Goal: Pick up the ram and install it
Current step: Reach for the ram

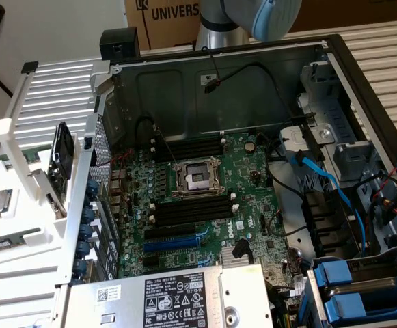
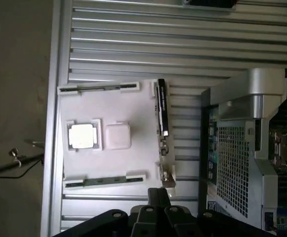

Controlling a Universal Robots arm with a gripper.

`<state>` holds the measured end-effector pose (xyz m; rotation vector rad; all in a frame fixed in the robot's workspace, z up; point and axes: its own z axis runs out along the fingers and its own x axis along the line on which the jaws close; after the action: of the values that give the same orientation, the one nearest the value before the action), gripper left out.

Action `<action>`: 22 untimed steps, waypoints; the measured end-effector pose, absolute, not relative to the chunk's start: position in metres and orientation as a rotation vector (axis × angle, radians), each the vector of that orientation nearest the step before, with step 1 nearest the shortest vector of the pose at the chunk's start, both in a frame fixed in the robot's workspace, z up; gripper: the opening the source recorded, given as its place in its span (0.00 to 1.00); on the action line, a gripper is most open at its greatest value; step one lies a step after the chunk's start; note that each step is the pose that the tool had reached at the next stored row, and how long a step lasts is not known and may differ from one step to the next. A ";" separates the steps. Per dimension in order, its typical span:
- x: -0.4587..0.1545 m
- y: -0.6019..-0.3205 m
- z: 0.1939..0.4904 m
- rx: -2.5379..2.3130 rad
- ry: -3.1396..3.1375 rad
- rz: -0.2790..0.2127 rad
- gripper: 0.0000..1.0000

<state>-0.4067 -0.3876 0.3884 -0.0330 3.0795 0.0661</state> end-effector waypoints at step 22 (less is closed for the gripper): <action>-0.452 -0.375 0.382 -0.199 3.071 0.057 0.11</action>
<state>-0.4525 -0.3745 0.3820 -0.1995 3.0705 0.0569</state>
